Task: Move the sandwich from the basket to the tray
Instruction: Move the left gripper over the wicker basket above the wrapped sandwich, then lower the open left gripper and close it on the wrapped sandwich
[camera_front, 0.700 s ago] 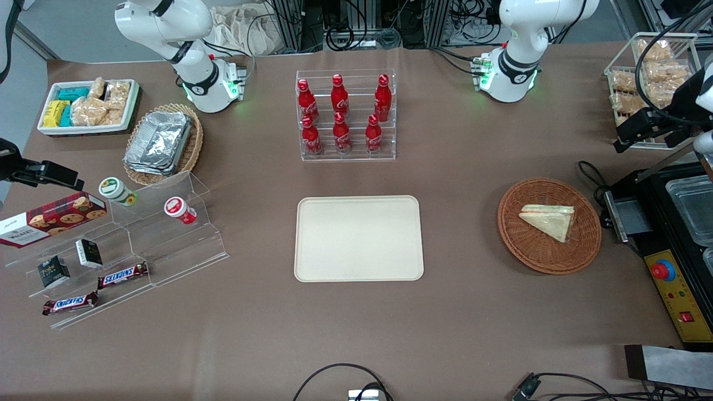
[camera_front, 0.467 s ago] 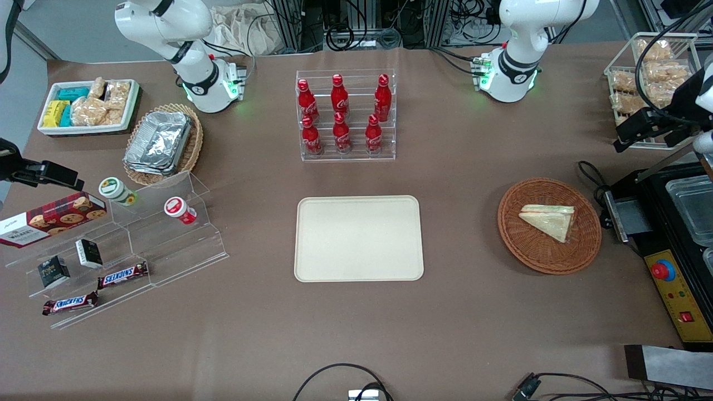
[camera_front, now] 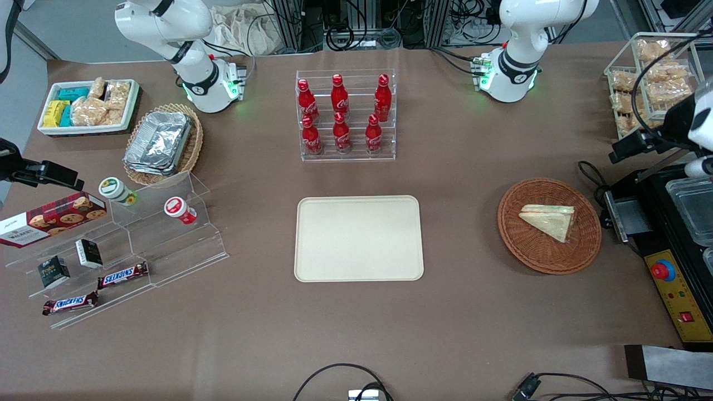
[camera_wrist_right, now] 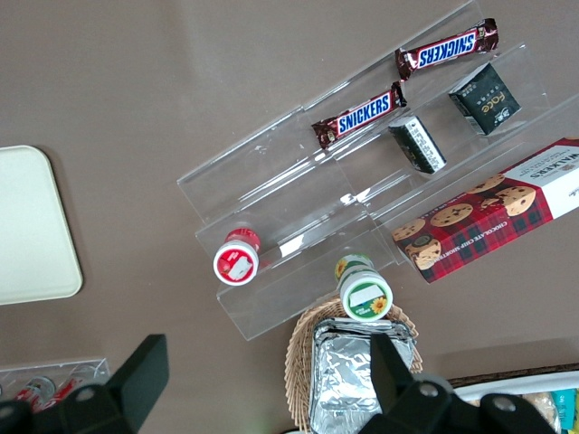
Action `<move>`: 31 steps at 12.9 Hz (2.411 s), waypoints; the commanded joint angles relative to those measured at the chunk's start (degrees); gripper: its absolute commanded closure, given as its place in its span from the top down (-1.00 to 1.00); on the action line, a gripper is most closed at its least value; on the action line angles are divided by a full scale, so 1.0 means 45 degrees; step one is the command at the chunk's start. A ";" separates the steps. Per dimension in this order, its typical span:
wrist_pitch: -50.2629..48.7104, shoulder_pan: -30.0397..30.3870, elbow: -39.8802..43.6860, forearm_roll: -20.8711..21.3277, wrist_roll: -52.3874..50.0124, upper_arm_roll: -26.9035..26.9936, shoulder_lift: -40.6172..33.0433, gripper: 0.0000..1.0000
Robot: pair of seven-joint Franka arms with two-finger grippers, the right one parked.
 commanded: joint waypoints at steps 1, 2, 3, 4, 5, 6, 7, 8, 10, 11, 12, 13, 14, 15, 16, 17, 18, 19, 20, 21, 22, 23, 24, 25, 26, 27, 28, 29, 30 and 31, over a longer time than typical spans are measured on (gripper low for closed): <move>0.1175 0.0561 -0.1444 -0.0151 -0.0354 0.0106 -0.0118 1.00; 0.1760 0.0601 -0.2011 -0.0151 -0.0432 0.0338 -0.0157 1.00; 0.2404 0.0601 -0.2636 -0.0151 -0.0684 0.0553 -0.0235 1.00; 0.3183 0.0601 -0.3260 -0.0151 -0.1093 0.0633 -0.0410 1.00; 0.3849 0.0659 -0.3866 -0.0151 -0.1464 0.0633 -0.0508 1.00; 0.4513 0.0718 -0.4394 -0.0151 -0.1796 0.0633 -0.0548 1.00; 0.5215 0.0718 -0.5018 -0.0151 -0.2225 0.0633 -0.0684 1.00; 0.6093 0.0718 -0.5759 -0.0151 -0.2694 0.0633 -0.0840 1.00; 0.7288 0.0718 -0.6798 -0.0170 -0.2971 0.0633 -0.0900 1.00; 0.7757 0.0718 -0.7150 -0.0190 -0.3165 0.0692 -0.0881 1.00; 0.8226 0.0718 -0.7463 -0.0248 -0.3302 0.0711 -0.0842 1.00; 0.8578 0.0718 -0.7717 -0.0577 -0.3362 0.0731 -0.0764 1.00; 0.8969 0.0718 -0.7971 -0.0890 -0.3362 0.0731 -0.0705 1.00; 0.9359 0.0718 -0.8187 -0.1144 -0.3382 0.0731 -0.0627 1.00; 0.9789 0.0718 -0.8382 -0.1456 -0.3401 0.0731 -0.0549 1.00; 1.0180 0.0699 -0.8558 -0.1788 -0.3401 0.0712 -0.0374 1.00; 1.0532 0.0680 -0.8618 -0.2120 -0.3401 0.0712 -0.0160 1.00; 1.0786 0.0641 -0.8618 -0.2317 -0.3401 0.0712 0.0016 1.00; 1.1098 0.0582 -0.8618 -0.2551 -0.3421 0.0712 0.0250 1.00; 1.1469 0.0543 -0.8638 -0.2785 -0.3421 0.0692 0.0465 1.00; 1.1763 0.0504 -0.8657 -0.2981 -0.3421 0.0692 0.0699 1.00; 1.2075 0.0504 -0.8657 -0.3157 -0.3421 0.0692 0.0934 1.00; 1.2445 0.0484 -0.8677 -0.3507 -0.3440 0.0673 0.1168 1.00; 1.2816 0.0271 -0.8677 -0.3820 -0.3440 0.0673 0.1364 1.00; 1.3130 0.0115 -0.8677 -0.4093 -0.3440 0.0673 0.1559 1.00; 1.3365 0.0094 -0.8677 -0.4270 -0.3440 0.0673 0.1716 1.00; 1.3502 0.0016 -0.8716 -0.4407 -0.3440 0.0653 0.1795 1.00; 1.3639 -0.0004 -0.8716 -0.4602 -0.3440 0.0653 0.1911 1.00; 1.3911 -0.0043 -0.8735 -0.4662 -0.3440 0.0634 0.2048 1.00; 1.4127 -0.0179 -0.8774 -0.4682 -0.3440 0.0614 0.2204 1.00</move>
